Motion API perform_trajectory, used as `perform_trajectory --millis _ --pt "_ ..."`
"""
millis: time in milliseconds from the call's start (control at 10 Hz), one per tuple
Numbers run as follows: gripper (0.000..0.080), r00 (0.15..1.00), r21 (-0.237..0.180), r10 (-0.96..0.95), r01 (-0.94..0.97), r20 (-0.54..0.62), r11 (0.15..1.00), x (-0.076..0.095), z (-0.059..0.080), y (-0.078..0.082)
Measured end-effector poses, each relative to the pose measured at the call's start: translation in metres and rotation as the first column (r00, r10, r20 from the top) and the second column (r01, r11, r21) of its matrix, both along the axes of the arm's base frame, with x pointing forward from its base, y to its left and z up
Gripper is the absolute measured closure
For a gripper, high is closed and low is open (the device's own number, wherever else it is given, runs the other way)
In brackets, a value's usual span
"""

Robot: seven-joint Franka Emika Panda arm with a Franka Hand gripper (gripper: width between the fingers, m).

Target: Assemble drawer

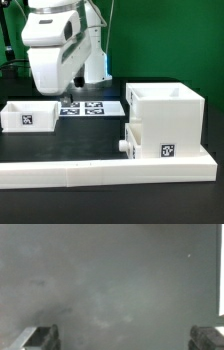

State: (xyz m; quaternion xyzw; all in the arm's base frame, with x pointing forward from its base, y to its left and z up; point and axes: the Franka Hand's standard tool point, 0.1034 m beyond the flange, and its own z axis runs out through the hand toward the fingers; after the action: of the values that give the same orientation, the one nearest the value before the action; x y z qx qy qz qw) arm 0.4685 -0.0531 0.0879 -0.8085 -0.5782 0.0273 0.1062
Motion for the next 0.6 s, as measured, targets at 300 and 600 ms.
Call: perform_trajectory --millis 300,600 --pt "0.015 0.999 -0.008 -0.051 0.051 -0.011 0.999 -0.0064 -0.0004 -0.0031" --pt "0.015 0.97 -0.043 -0.239 0.237 -0.035 0.97 -0.0066 -0.0006 -0.0024"
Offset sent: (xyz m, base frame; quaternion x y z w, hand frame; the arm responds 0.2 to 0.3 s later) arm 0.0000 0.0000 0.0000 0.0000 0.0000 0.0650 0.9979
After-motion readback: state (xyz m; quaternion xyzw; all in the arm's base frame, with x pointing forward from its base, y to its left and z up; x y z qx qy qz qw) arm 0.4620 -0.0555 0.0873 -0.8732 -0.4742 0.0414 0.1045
